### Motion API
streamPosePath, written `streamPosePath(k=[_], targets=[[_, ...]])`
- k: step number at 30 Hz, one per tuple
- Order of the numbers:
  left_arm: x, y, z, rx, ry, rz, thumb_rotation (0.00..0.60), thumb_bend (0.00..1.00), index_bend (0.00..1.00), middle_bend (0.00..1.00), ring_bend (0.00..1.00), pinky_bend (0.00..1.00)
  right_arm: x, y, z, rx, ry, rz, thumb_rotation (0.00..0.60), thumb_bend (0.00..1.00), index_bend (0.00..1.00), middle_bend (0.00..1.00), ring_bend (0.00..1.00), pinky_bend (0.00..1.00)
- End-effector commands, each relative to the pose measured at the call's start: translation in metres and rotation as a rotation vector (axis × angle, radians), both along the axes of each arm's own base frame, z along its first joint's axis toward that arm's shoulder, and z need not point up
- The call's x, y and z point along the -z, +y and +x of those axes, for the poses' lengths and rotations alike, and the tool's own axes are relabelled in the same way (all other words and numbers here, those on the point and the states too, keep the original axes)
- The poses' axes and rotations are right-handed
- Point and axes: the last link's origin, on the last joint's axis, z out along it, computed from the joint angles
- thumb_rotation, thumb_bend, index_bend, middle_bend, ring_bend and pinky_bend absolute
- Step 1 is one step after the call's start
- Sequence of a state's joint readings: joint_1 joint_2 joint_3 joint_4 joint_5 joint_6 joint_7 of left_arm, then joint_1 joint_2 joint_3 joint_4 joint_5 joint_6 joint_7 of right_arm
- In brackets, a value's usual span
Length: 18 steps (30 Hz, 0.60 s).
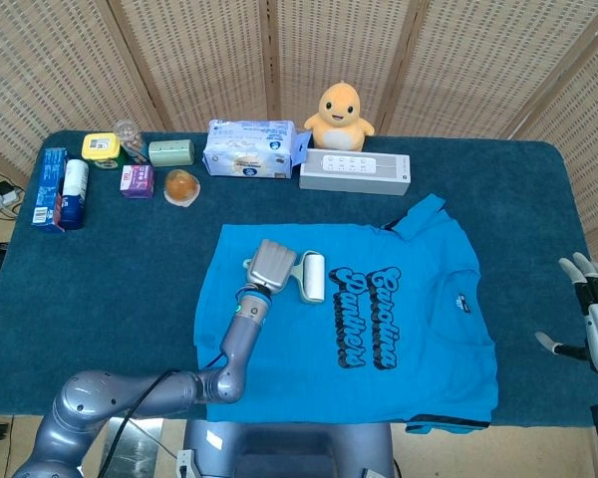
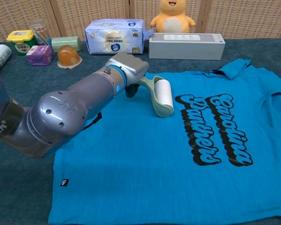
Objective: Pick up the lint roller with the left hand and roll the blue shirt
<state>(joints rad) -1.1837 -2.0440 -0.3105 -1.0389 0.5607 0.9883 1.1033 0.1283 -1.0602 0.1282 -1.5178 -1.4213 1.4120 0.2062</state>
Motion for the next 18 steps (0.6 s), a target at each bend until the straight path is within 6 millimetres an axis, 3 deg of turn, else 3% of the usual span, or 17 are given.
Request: streamPosePath(k=[1,18], targets=[[0.003,0.000,0.005,0.000,-0.002,0.000,0.600,0.70,0.86,1.00,0.80,0.99,0.000,0.000,0.000,0.000,0.000,0.001,0.600,0.00,0.06,0.00,0.00,0.00],[0.018,0.002,0.022,-0.019,-0.009,-0.011,0.600,0.70,0.86,1.00,0.80,0.99,0.001,-0.001,-0.001,0.009,0.005,0.003,0.600,0.00,0.06,0.00,0.00,0.00]])
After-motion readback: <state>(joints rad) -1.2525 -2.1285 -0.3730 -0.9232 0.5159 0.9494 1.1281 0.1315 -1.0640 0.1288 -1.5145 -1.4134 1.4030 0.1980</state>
